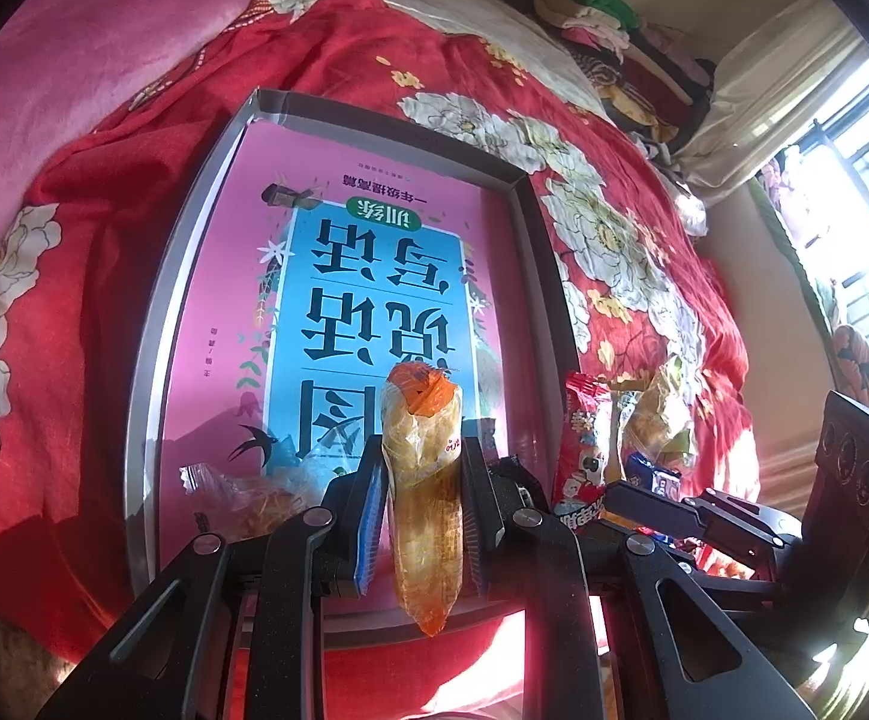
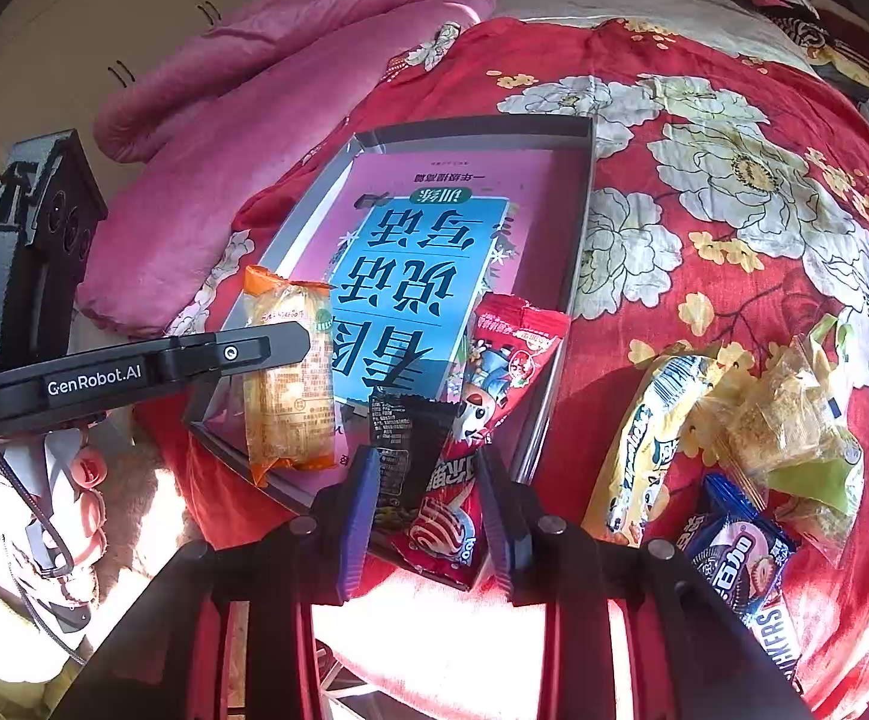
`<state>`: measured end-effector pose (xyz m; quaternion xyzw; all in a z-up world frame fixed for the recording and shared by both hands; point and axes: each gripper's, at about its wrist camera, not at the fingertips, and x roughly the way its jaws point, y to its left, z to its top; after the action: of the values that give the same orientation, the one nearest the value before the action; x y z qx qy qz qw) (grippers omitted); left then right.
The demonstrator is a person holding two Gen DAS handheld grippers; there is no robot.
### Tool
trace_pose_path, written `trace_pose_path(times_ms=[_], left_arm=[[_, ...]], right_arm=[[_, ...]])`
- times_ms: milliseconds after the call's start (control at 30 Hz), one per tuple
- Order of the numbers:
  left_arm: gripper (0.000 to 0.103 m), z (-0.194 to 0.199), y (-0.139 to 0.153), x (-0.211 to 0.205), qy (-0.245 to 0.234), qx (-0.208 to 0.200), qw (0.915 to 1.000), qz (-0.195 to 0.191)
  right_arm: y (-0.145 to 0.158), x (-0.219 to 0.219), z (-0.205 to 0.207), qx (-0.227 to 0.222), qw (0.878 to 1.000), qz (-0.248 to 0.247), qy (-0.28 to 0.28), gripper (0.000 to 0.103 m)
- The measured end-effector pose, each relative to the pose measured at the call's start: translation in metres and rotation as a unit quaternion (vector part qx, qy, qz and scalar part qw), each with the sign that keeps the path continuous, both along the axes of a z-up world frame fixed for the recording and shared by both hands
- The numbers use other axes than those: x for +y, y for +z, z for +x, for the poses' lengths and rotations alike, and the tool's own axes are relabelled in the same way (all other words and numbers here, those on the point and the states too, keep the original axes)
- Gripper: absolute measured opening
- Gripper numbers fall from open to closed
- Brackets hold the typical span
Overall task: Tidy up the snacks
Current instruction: 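Open both tools to release the corn sticks and red bag onto the book, then lift both tools away from the tray toward the snacks on the bedspread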
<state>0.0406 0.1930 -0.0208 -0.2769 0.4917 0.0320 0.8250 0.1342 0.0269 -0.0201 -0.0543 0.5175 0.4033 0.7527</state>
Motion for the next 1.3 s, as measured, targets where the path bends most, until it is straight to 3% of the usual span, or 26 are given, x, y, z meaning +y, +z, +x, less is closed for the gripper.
trace_pose_path(times_ms=[600,833,967,1300], left_arm=[[0.028,-0.001,0.006,0.005,0.004,-0.008,1.0,-0.002],[0.034,-0.001,0.015,0.0,-0.008,-0.023,0.9997,0.003],[0.046,-0.003,0.021,0.0,-0.009,-0.031,0.9995,0.004],[0.051,-0.004,0.037,-0.003,-0.008,-0.048,0.9986,0.019]], right_arm=[[0.005,0.0,-0.004,-0.01,1.0,0.007,0.003,0.038],[-0.002,0.006,-0.005,-0.014,1.0,-0.013,0.003,0.04],[-0.009,0.013,-0.007,-0.011,1.0,-0.016,0.009,0.041],[0.0,0.017,-0.014,-0.031,0.999,-0.01,0.018,0.041]])
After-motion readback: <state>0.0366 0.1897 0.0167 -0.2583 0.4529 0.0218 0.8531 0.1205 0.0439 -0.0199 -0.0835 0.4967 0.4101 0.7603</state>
